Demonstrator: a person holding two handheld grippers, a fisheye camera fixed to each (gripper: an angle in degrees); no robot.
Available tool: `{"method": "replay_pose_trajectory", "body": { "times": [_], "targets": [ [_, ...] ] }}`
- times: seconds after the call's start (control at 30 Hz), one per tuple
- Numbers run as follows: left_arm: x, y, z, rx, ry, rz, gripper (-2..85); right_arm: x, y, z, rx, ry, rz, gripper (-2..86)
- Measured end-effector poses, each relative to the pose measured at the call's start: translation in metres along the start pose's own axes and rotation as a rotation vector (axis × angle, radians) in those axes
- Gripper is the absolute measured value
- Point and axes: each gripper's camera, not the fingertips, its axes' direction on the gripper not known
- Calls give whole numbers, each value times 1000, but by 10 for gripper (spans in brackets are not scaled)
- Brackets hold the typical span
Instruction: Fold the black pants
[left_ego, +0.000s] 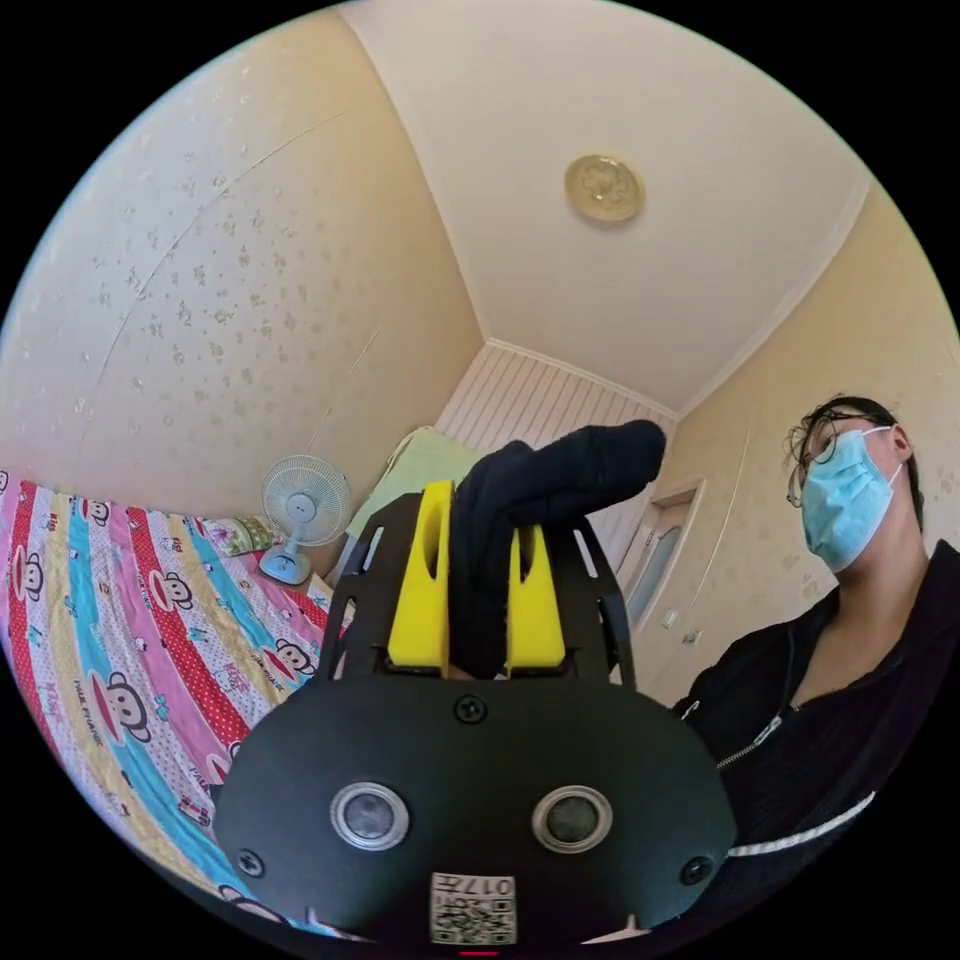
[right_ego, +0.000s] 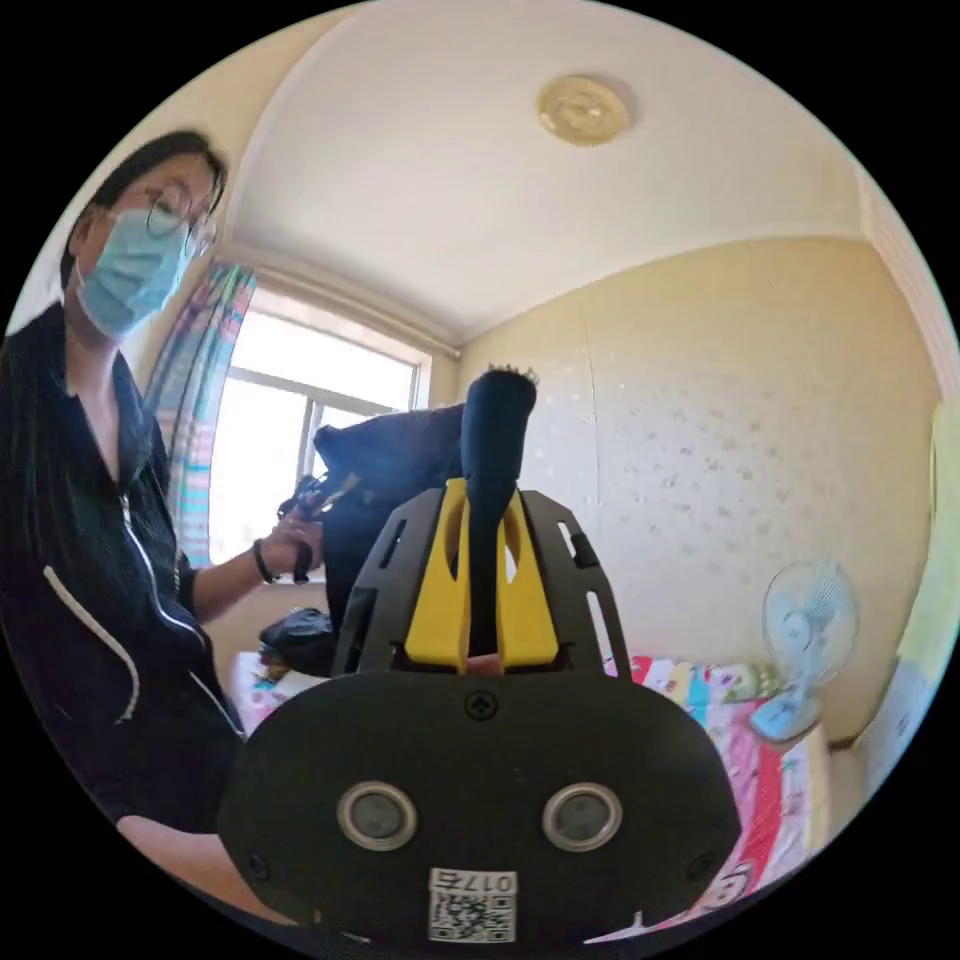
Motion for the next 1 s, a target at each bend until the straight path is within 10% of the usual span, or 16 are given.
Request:
{"method": "replay_pose_trajectory", "body": {
  "times": [0.37, 0.73, 1.0],
  "targets": [
    [29, 97, -144, 296, -70, 182, 209, -130, -147, 98, -42, 8, -381, 33],
    [106, 37, -190, 425, 42, 383, 59, -204, -199, 37, 56, 32, -517, 33],
    [265, 1, -178, 537, -234, 762, 66, -232, -257, -36, 176, 141, -489, 23]
  ]
}}
